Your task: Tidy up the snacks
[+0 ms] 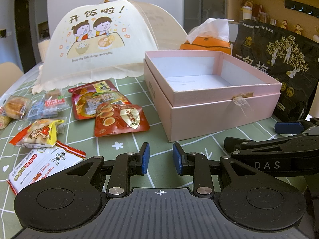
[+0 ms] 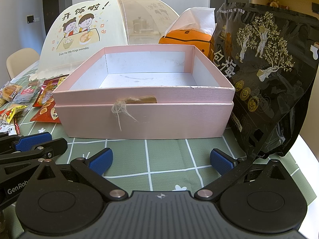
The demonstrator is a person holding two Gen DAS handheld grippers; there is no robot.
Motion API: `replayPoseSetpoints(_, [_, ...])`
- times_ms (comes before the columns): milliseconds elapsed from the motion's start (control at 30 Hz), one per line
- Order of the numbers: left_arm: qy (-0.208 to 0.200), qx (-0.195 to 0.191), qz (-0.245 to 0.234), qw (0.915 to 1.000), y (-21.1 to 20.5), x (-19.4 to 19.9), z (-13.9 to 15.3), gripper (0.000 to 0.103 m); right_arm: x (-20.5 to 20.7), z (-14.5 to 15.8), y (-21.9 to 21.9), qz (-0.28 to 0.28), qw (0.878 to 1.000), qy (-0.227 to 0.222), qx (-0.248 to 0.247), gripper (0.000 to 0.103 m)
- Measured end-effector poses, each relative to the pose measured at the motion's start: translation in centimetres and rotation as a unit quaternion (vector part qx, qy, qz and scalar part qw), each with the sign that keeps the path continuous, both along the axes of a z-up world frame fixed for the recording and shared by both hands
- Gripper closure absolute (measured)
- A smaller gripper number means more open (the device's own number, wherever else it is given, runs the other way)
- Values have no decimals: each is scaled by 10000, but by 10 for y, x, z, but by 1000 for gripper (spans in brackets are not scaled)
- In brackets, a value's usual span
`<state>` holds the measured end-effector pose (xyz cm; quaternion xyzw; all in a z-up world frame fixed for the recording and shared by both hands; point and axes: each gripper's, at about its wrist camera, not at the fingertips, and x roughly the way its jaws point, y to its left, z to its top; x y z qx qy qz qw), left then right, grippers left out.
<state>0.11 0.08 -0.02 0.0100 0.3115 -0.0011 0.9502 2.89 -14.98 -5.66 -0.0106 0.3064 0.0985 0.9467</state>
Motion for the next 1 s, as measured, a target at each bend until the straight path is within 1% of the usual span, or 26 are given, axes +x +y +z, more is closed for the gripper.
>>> replayPoseSetpoints(433, [-2, 25, -2, 10000, 0, -2, 1, 72, -1, 1, 2, 0, 10000, -1, 2, 0])
replayPoseSetpoints(467, [24, -24, -34, 10000, 1, -2, 1, 72, -2, 1, 2, 1, 10000, 4, 5, 0])
replayPoseSetpoints(500, [122, -115, -104, 9998, 3, -1, 4, 74, -1, 3, 2, 61, 9999, 79, -19, 0])
replayPoseSetpoints(567, [323, -365, -290, 9984, 11, 0, 15, 72, 4, 11, 2, 187, 9986, 477, -100, 0])
replayPoseSetpoints(600, [372, -435, -374, 9977, 16, 0, 23, 71, 8, 10, 5, 193, 9974, 678, -147, 0])
replayPoseSetpoints(633, [456, -466, -452, 9968, 22, -2, 30, 71, 9, 11, 7, 171, 9969, 746, -160, 0])
replayPoseSetpoints(733, [890, -622, -637, 9920, 55, -4, 52, 71, 10, 13, 10, 98, 9949, 981, -201, 0])
replayPoseSetpoints(833, [1421, -746, -663, 9848, 107, -9, 63, 72, 5, 20, 4, -63, 9937, 1100, -190, 0])
replayPoseSetpoints(900, [1520, -758, -447, 9845, 146, -19, 68, 72, 0, 23, 8, -194, 9928, 1165, -191, 0])
replayPoseSetpoints(967, [1474, -741, 68, 9863, 188, -34, 75, 72, -3, 24, 14, -88, 9907, 1335, -258, 0])
replayPoseSetpoints(1000, [1483, -823, 349, 9849, 212, -42, 77, 72, 0, 27, 18, -40, 9880, 1514, -295, 0])
